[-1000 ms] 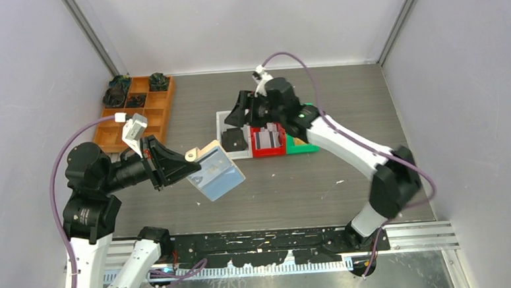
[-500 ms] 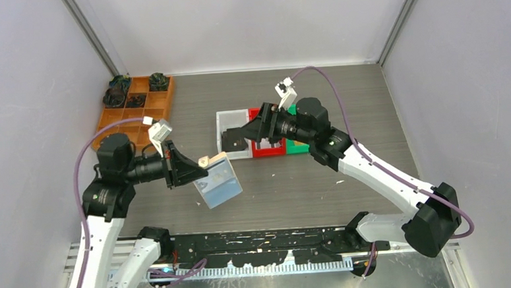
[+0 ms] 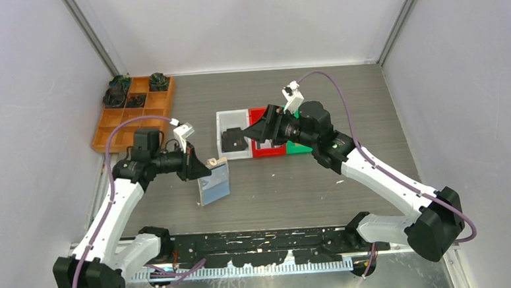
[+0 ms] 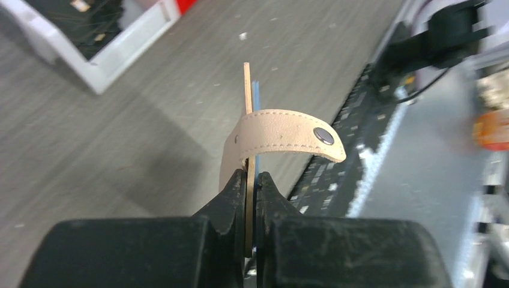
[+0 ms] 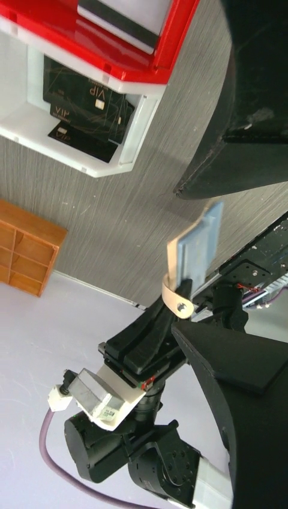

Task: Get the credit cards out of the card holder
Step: Place the card holder at the center of the board.

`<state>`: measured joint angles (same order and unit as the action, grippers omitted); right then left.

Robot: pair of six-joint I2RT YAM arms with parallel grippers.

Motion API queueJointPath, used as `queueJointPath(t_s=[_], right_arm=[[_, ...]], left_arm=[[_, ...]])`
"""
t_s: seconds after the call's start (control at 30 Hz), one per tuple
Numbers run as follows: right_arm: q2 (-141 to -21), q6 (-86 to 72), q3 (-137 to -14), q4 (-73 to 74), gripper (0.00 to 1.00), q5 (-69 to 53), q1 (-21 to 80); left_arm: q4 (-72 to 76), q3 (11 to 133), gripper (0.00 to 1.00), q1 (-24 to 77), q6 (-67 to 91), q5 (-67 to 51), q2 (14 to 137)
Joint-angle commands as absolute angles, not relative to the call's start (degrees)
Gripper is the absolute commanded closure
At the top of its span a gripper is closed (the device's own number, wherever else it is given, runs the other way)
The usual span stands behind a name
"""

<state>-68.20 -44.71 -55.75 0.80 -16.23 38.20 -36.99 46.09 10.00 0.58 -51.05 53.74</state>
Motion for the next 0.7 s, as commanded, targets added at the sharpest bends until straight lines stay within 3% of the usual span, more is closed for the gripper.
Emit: queueJointPath(t_s=[0.0,0.13,0.33,0.6,0.67], right_arm=[[-65.3,-44.5,-54.6,-0.4,0.21,-13.3,37.0],[-65.0,-45.0,-54.1,0.4,0.20,-12.1,36.3],[-64.1,-44.2,-54.9,4.6,0.20,-9.4,35.5],[-62.6,-43.6,-54.9,7.8,0.19,-6.9,34.3],[-62.4,-43.6,-54.9,8.4,0.19,-6.6,34.4]], left_arm=[[-36.3,45.9,1.00,9.8,-18.6,-42.3,57.6],[-34.3,43.6,1.00,9.8,-26.6,-36.0,61.9],[-21.5,38.1,0.97,9.9,-36.4,-25.9,64.2],[-2.3,28.7,1.00,9.9,-46.9,-17.4,64.3],[-1.7,26.7,0.93,9.9,-50.1,-16.9,63.4]])
